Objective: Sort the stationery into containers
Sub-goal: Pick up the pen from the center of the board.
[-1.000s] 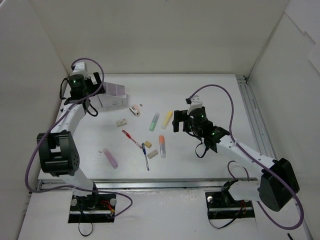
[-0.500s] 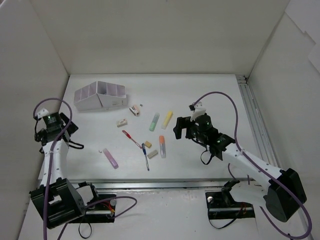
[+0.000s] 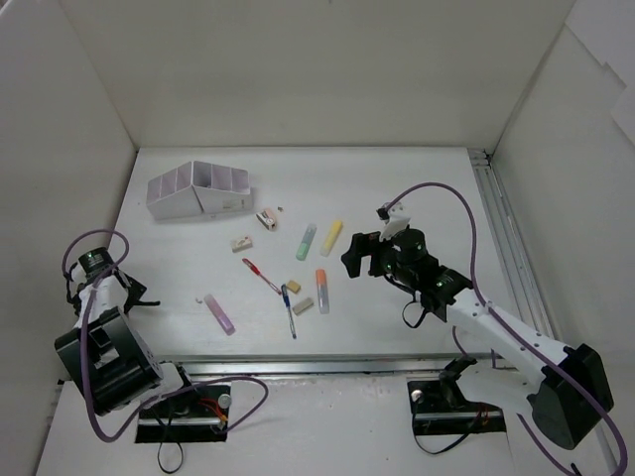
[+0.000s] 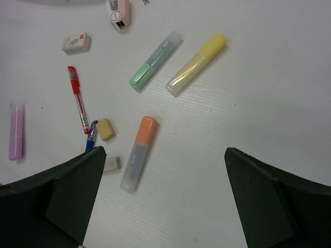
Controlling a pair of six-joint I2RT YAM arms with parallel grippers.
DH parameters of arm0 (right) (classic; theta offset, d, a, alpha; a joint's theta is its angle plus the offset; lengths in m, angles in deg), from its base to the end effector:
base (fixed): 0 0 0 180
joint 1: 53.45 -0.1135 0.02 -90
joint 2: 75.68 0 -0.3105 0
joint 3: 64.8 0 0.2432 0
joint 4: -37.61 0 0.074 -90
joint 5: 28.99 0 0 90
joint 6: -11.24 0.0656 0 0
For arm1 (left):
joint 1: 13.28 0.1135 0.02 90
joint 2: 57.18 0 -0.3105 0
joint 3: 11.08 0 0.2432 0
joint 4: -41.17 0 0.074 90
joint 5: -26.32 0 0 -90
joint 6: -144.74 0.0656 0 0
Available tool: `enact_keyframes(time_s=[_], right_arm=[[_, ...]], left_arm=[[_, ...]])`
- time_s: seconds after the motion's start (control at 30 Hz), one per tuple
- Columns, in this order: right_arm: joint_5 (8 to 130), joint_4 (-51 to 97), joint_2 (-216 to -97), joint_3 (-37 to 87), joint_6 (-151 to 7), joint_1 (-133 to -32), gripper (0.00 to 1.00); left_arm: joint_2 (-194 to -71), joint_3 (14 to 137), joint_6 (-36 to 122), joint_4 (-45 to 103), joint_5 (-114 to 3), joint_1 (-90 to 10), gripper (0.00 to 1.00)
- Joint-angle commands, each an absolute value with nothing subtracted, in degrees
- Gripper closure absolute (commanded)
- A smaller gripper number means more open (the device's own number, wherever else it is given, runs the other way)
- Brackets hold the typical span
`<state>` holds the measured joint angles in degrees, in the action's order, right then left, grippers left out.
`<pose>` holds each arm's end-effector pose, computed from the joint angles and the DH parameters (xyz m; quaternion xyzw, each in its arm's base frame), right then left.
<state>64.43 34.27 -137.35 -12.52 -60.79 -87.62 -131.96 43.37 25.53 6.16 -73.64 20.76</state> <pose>0.2035 0.1429 0.3164 -0.1285 0.7704 0.2952 0.5503 0.1970 0.1468 0.2146 -0.5207 0.7962 0.0953 0.2930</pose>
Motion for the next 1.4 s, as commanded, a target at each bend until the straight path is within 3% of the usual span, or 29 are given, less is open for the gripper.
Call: enact_keyframes(time_s=[0.0,0.4,0.53,0.67,0.73,0.83,0.93,1.03,1.13,1.37], right_arm=[[64.3,38.4,-135.5,-12.2,-60.6,-87.4,0.02],[62.6,37.1,-132.4,-12.5,-60.9,-87.4,0.02],[61.8,37.1,-131.0,-13.3,-61.0,-87.3,0.02],[61.3,36.5,-129.9,-13.3,-61.2,-87.3,0.02],[61.3,36.2,-129.2,-13.3,-61.2,-87.2,0.02],[59.8,35.9,-128.7,-13.4,-61.3,-87.1,0.02],[59.4,35.8,-128.0,-13.7,-61.2,-87.2,0.02],[59.5,36.0,-127.7,-13.6,-61.4,-87.3,0.02],[58.8,36.1,-127.6,-13.4,-61.8,-87.4,0.02],[56.6,35.5,-127.4,-13.4,-62.9,-87.3,0.02]], left_arm=[[-134.1,47.0,25.1,7.7,-74.1,21.3,0.33],[-139.9,47.4,26.1,9.7,-70.0,21.8,0.65],[-139.7,46.9,26.7,10.5,-67.7,21.8,0.71],[-139.2,46.6,27.2,10.8,-66.3,21.3,0.94],[-138.9,46.6,27.4,10.8,-66.4,20.2,1.0],[-138.2,46.4,28.0,11.2,-65.6,19.4,1.0],[-136.8,45.9,29.1,13.1,-57.0,19.4,1.0],[-133.7,44.5,29.7,17.3,-37.7,18.9,1.0],[-129.9,44.6,25.7,23.5,-26.5,16.3,1.0],[-129.9,56.6,18.6,30.2,-16.5,5.0,1.0]])
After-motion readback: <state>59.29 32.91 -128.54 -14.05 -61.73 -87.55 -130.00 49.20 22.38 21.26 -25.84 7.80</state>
